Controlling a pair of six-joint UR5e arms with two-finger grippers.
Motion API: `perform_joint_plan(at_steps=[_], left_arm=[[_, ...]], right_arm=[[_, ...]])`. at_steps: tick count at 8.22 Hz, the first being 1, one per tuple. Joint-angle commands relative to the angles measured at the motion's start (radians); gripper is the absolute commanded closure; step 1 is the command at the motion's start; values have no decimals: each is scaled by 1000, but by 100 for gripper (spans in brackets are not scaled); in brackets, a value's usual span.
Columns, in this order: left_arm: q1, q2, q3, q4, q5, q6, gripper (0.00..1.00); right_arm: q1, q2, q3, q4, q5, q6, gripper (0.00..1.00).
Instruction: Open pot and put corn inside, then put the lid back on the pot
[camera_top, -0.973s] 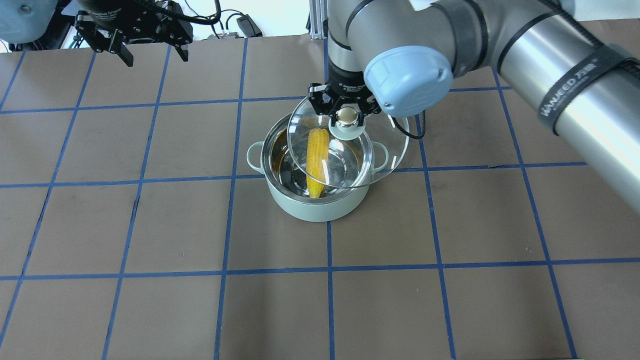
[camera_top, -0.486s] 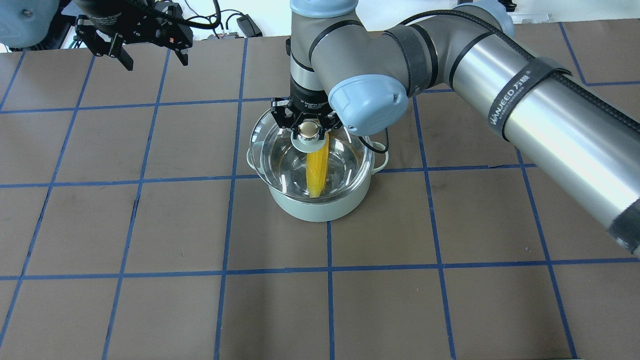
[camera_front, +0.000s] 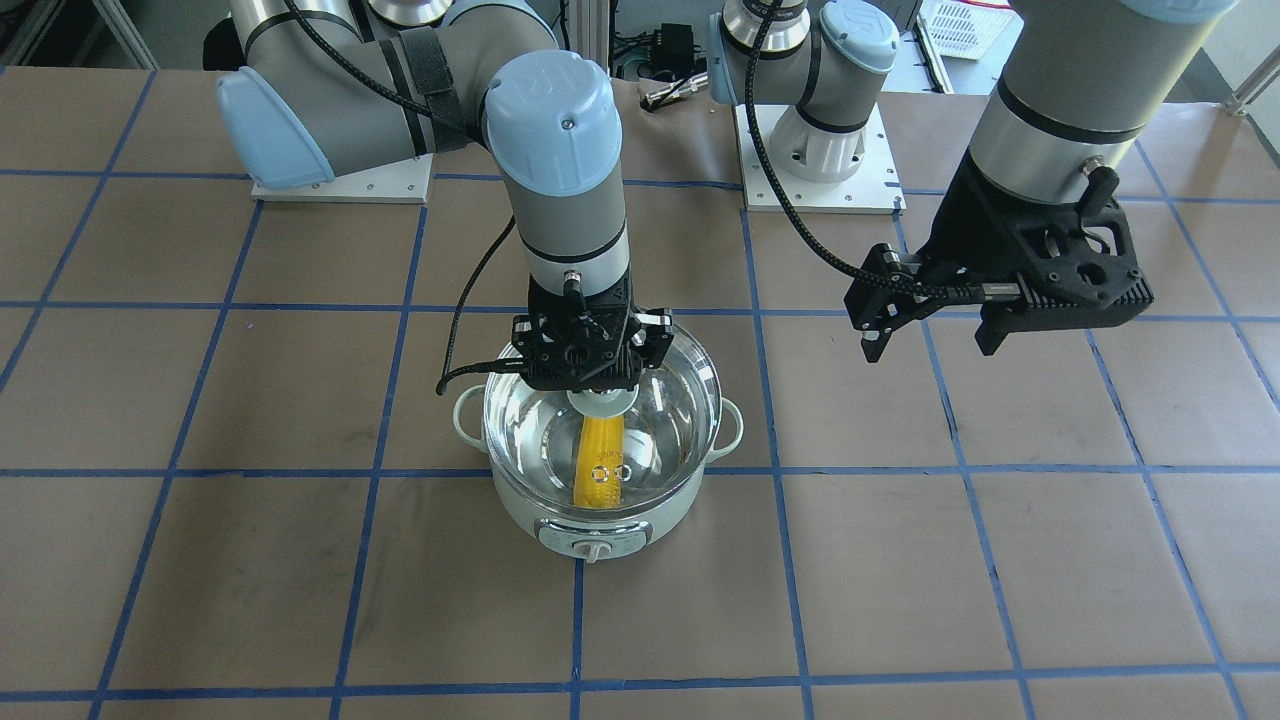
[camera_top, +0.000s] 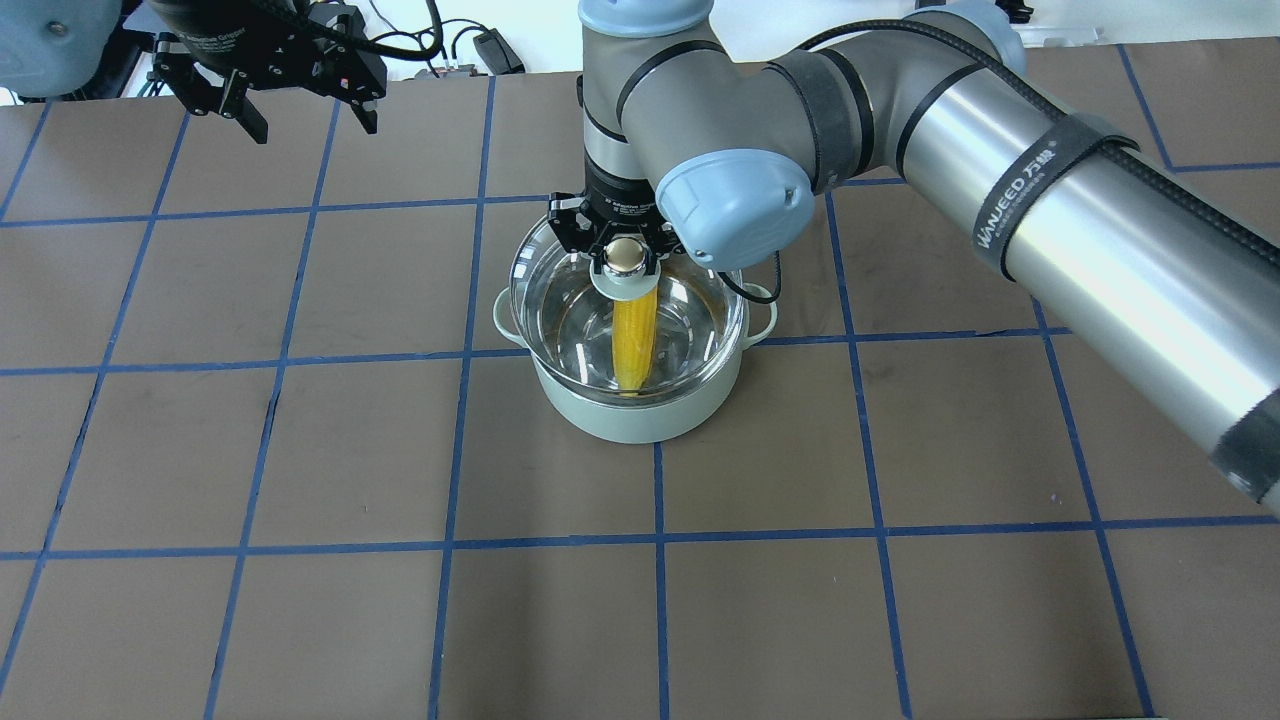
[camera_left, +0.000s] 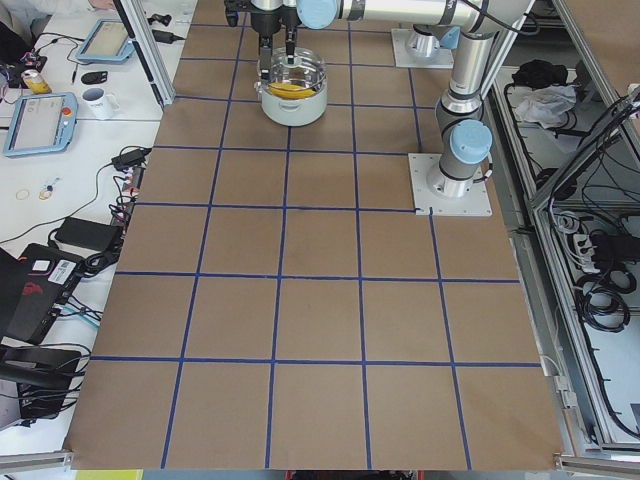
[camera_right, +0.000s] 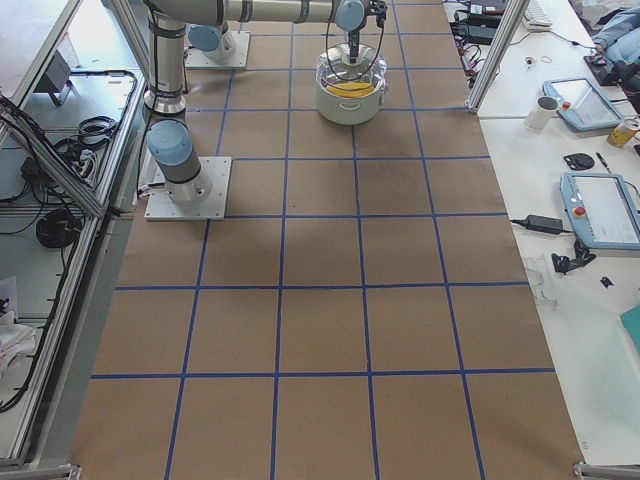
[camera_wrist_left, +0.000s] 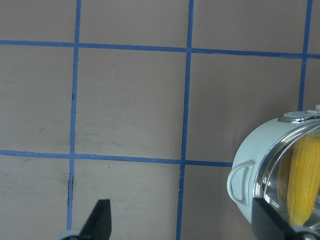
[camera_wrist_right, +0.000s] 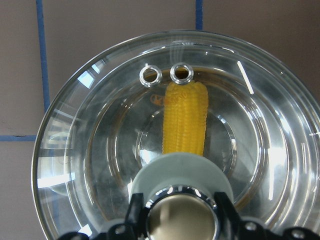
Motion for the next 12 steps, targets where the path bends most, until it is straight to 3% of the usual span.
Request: perform_joint_plan(at_steps=[1, 12], left_arm=[[0, 0, -2, 0, 0, 0, 0], [0, -5, -3, 0, 0, 0, 0]], right_arm=[[0, 3, 1, 0, -3, 36, 100], [0, 6, 29, -3, 1, 32, 99]])
